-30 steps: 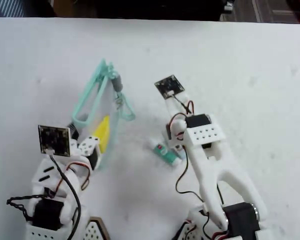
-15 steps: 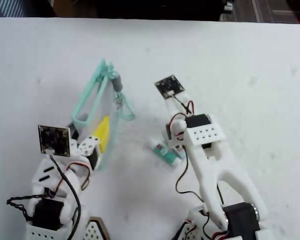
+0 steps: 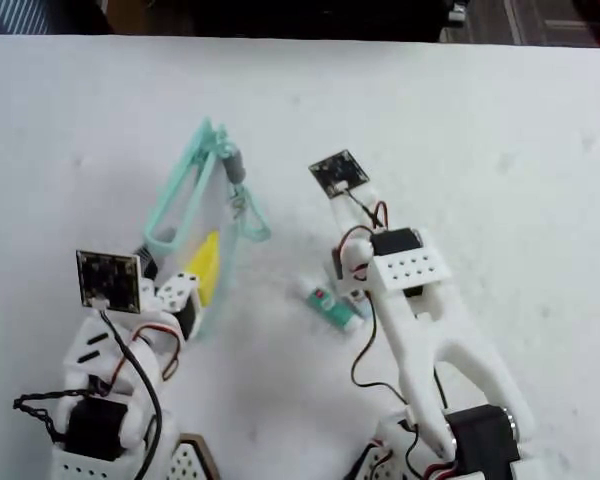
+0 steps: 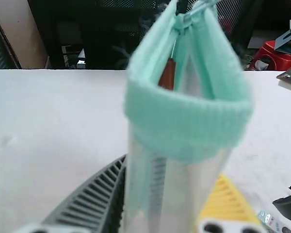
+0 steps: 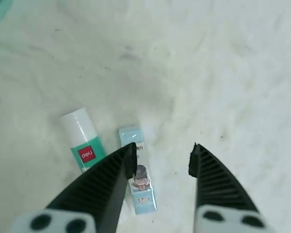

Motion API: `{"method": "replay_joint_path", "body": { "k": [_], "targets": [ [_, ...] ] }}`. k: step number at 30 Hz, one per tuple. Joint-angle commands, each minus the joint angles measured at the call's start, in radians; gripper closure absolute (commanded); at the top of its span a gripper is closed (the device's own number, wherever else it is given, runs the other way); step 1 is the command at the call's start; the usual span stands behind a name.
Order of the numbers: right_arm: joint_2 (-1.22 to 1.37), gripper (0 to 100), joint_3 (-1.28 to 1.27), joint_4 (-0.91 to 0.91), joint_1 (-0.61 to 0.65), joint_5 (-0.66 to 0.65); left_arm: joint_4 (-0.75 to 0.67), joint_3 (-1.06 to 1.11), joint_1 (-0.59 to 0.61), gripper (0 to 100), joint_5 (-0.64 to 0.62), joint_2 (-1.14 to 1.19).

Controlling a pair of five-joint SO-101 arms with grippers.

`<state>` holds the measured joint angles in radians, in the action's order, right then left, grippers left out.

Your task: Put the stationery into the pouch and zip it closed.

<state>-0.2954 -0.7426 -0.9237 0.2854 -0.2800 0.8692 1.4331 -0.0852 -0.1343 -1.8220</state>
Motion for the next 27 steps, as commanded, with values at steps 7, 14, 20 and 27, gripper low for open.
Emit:
{"method": "replay_joint_path", "body": {
  "k": [7, 14, 20, 27],
  "targets": [
    [-0.004, 82.6, 0.006, 0.012, -0.012, -0.009, 0.000, -0.025, -0.016, 79, 0.008, -0.005],
    [-0.004, 82.6, 0.008, 0.010, -0.010, -0.011, 0.000, -0.026, -0.012, 79, 0.008, -0.005],
    [-0.004, 82.6, 0.014, -0.033, -0.008, -0.051, 0.000, -0.026, -0.012, 79, 0.008, -0.005],
    [0.031, 82.6, -0.005, -0.045, 0.001, -0.060, 0.002, -0.026, -0.012, 79, 0.008, -0.005]
  ]
}}
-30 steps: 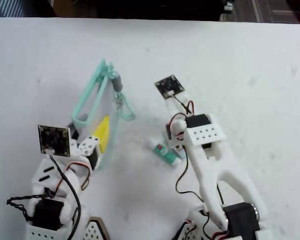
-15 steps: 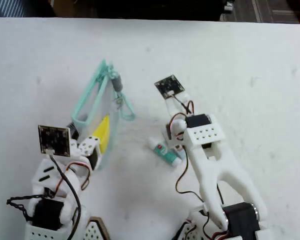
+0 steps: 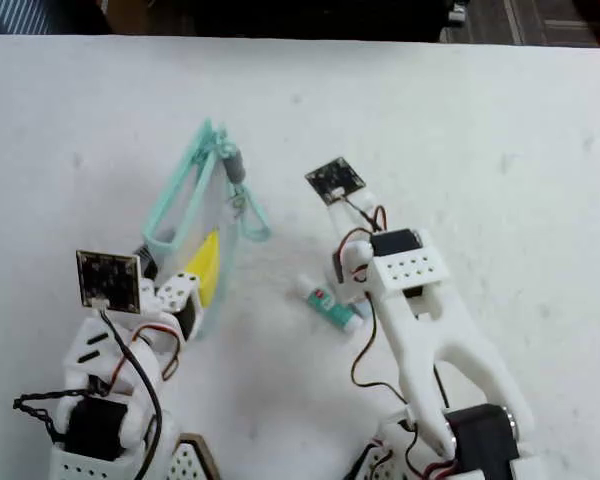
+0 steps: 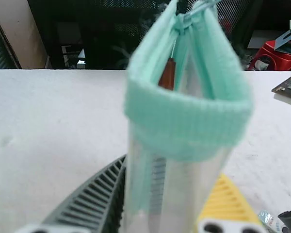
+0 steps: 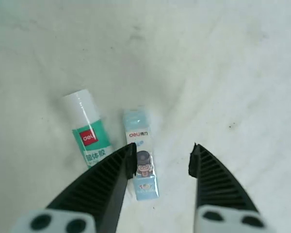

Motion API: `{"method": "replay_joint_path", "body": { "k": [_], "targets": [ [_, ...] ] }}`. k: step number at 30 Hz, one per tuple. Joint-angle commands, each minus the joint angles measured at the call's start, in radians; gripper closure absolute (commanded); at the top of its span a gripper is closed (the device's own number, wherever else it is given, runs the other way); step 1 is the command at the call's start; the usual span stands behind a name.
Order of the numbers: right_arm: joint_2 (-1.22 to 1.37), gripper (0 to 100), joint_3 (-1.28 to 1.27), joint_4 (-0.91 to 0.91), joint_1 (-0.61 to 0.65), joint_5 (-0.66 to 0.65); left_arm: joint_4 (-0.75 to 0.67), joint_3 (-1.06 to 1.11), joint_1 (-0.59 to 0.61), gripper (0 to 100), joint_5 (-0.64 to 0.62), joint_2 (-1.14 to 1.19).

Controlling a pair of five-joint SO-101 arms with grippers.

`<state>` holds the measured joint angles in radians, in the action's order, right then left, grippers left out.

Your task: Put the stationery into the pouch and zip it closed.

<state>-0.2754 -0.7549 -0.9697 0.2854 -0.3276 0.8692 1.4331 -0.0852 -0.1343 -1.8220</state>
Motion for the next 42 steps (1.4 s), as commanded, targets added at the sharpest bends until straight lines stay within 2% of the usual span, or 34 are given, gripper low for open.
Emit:
{"method": "replay_joint_path", "body": {
  "k": [1, 7, 15, 20, 22, 42],
  "targets": [
    [0.030, 82.6, 0.009, 0.013, 0.002, -0.012, 0.002, -0.026, -0.012, 79, 0.008, -0.005],
    [0.130, 82.6, 0.026, 0.050, 0.065, -0.018, 0.002, -0.026, -0.010, 79, 0.008, -0.005],
    [0.277, 83.4, 0.107, 0.054, 0.028, -0.018, 0.002, -0.026, -0.010, 79, 0.008, -0.005],
    [0.354, 99.1, 0.184, 0.018, 0.008, -0.012, 0.002, -0.026, -0.012, 79, 0.008, -0.005],
    [0.361, 96.4, 0.190, 0.012, 0.008, -0.012, 0.002, -0.026, -0.013, 79, 0.008, -0.005],
    [0.360, 98.2, 0.192, 0.013, 0.008, -0.018, 0.002, -0.025, -0.016, 79, 0.008, -0.005]
  ]
}}
